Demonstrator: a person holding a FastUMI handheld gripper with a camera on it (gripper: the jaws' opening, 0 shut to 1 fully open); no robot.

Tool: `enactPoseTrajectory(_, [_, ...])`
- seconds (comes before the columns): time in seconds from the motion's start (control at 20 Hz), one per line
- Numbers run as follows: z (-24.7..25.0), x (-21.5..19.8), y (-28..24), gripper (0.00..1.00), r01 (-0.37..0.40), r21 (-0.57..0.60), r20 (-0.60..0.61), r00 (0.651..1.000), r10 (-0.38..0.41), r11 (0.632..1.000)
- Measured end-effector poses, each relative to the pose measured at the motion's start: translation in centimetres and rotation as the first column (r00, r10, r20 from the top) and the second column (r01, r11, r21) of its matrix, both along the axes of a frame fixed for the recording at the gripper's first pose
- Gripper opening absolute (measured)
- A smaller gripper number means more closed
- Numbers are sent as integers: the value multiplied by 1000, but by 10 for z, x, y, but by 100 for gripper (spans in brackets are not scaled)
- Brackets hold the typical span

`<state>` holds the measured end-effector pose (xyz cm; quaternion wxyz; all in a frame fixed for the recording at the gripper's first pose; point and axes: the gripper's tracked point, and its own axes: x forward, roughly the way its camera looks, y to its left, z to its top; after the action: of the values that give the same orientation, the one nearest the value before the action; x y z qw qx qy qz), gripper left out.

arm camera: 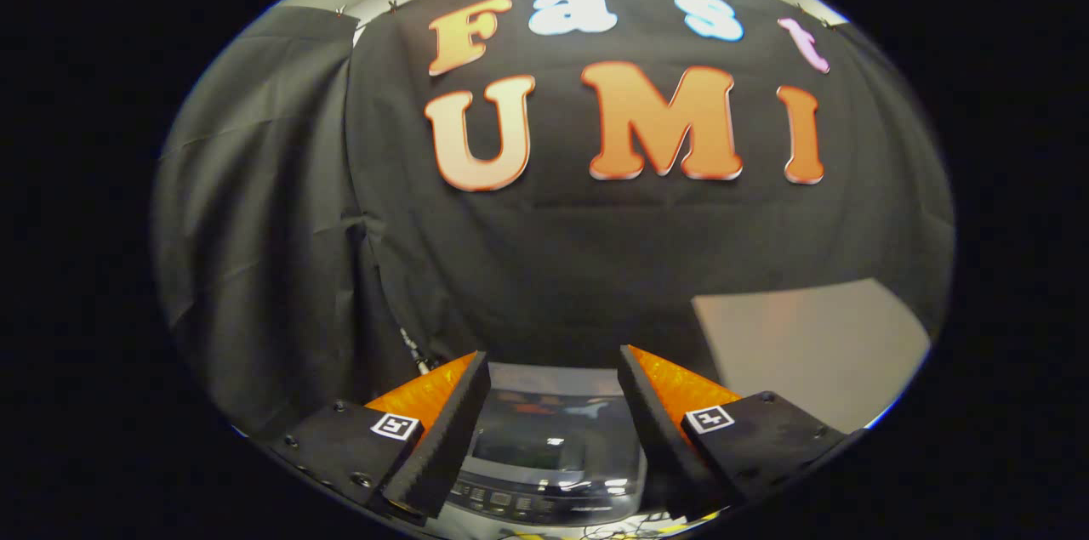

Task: Put the clothes into the washing machine and then close the washing machine lid.

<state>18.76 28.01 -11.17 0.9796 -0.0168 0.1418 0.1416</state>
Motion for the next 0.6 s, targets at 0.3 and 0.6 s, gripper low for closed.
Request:
enactPoseTrajectory(0.3, [100,-62,-147,97,46,40,143,988,-51,998])
enactPoseTrajectory(0.6, [142,-110,-249,98,52,70,188,980,-64,996])
